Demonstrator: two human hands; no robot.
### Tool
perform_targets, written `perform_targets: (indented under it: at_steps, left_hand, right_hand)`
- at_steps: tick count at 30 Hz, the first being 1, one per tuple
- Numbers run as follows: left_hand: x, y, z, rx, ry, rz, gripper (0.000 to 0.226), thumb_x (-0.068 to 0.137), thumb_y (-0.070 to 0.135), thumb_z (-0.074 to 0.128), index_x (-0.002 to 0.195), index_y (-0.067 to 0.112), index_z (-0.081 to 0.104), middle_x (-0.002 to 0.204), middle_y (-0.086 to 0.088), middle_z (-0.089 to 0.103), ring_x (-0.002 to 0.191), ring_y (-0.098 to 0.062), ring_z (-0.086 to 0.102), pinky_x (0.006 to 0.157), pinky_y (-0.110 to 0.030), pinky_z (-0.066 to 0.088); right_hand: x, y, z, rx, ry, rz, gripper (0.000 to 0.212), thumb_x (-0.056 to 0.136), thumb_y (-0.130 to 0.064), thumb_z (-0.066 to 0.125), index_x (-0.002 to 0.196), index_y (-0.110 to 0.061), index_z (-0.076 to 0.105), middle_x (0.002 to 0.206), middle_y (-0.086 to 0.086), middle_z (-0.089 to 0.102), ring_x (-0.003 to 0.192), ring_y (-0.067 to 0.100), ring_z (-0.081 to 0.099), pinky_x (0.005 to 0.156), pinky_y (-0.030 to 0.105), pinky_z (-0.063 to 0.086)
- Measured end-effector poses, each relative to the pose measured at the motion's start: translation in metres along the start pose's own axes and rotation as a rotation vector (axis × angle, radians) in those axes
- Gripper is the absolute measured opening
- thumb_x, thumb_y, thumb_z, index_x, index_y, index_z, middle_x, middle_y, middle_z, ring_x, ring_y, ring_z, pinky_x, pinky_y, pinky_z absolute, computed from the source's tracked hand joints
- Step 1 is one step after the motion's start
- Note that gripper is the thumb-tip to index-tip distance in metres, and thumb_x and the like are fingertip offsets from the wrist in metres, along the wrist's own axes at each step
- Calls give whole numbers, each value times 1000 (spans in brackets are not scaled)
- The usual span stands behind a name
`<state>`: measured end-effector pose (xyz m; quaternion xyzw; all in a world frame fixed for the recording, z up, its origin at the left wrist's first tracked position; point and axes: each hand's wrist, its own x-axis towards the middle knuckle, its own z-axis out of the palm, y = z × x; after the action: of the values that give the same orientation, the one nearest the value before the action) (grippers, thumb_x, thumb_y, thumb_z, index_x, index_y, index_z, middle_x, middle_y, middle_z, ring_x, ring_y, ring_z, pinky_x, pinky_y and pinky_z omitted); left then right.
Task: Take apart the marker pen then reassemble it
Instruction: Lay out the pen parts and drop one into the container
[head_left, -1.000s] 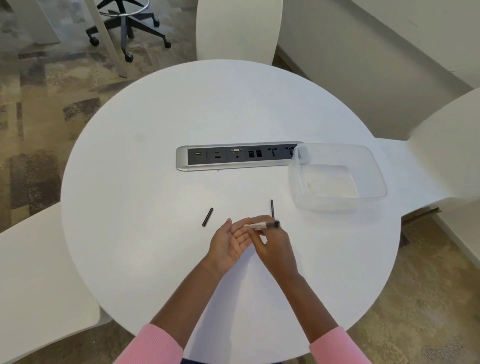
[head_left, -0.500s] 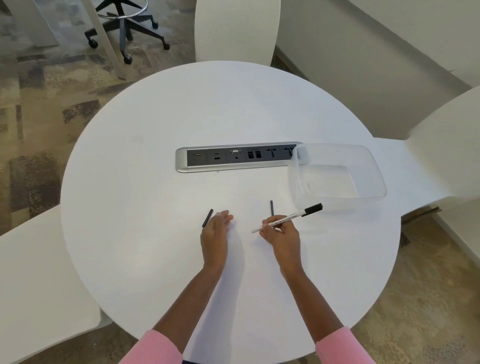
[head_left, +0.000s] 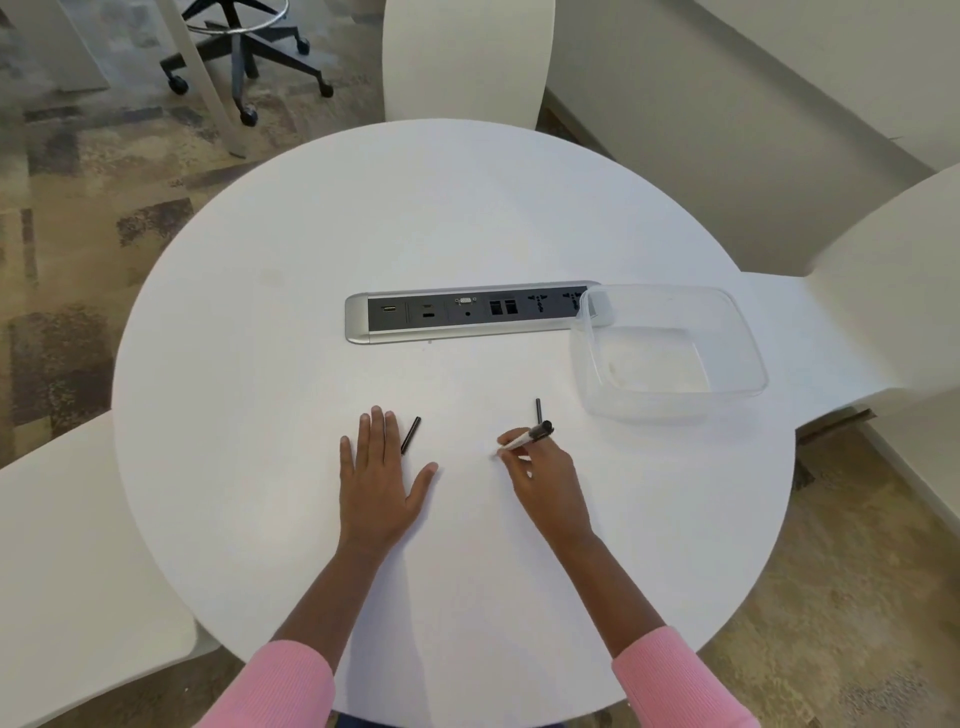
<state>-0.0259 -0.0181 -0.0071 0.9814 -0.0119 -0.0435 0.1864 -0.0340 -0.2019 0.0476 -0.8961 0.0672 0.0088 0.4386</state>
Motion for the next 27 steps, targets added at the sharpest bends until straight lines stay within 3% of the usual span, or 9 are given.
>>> perform_targets:
  at_steps: [4, 8, 13, 16, 20, 23, 25, 27]
  left_hand:
    - [-1, -6, 3, -2, -36, 6, 96, 79, 71, 0, 142, 1, 22, 153, -16, 22, 142, -29, 18, 115, -49, 13]
    - [-1, -6, 4, -10, -42, 14, 94, 81, 70, 2, 141, 2, 23, 152, -16, 23, 141, -29, 20, 114, -50, 14]
    - [-1, -8, 5, -29, -38, 20, 93, 80, 70, 3, 142, 3, 21, 153, -15, 20, 142, -28, 17, 115, -47, 9]
    - [-3, -4, -1, -64, 2, 52, 83, 86, 63, 10, 140, 1, 28, 150, -20, 26, 140, -34, 22, 115, -46, 14]
    - [-5, 13, -8, -42, 76, 277, 67, 93, 49, 18, 131, 0, 44, 141, -26, 40, 131, -42, 34, 113, -34, 9]
    - [-4, 25, -6, -38, 87, 373, 53, 91, 42, 38, 123, 4, 54, 137, -25, 45, 127, -44, 38, 112, -41, 21]
    - [-1, 30, -3, -49, 118, 373, 36, 82, 26, 64, 111, 5, 64, 132, -25, 51, 122, -47, 45, 99, -55, 38]
    - [0, 31, -1, -91, 130, 337, 27, 72, 13, 75, 97, 5, 69, 126, -25, 56, 117, -48, 49, 90, -60, 43]
  right_hand:
    - [-4, -3, 2, 17, 167, -116, 11, 88, -9, 57, 91, -3, 65, 102, 5, 66, 83, 7, 60, 76, 28, 54]
    - [-3, 1, 3, -13, 41, -12, 11, 89, -10, 55, 93, -6, 64, 104, 3, 66, 79, 11, 62, 73, 19, 49]
    - [-5, 6, 1, 121, 128, 77, 9, 86, -10, 58, 94, -8, 64, 95, -2, 63, 72, 6, 59, 63, 2, 43]
    - [-4, 8, -3, 329, 174, 197, 9, 85, -9, 60, 91, -15, 64, 86, -2, 66, 77, 10, 63, 67, 8, 49]
    - [-1, 7, -7, 539, 187, 259, 19, 85, -7, 60, 78, -25, 62, 72, -2, 66, 71, 12, 65, 72, 17, 56]
    - [1, 6, -8, 580, 167, 280, 19, 85, -6, 60, 77, -23, 63, 71, -2, 65, 64, 5, 65, 72, 22, 58]
    - [2, 5, -9, 604, 161, 284, 18, 85, -6, 61, 77, -22, 63, 72, -2, 66, 63, 4, 66, 68, 18, 58]
    - [3, 3, -11, 633, 157, 284, 17, 85, -6, 61, 77, -21, 64, 72, -1, 65, 63, 7, 66, 64, 16, 57]
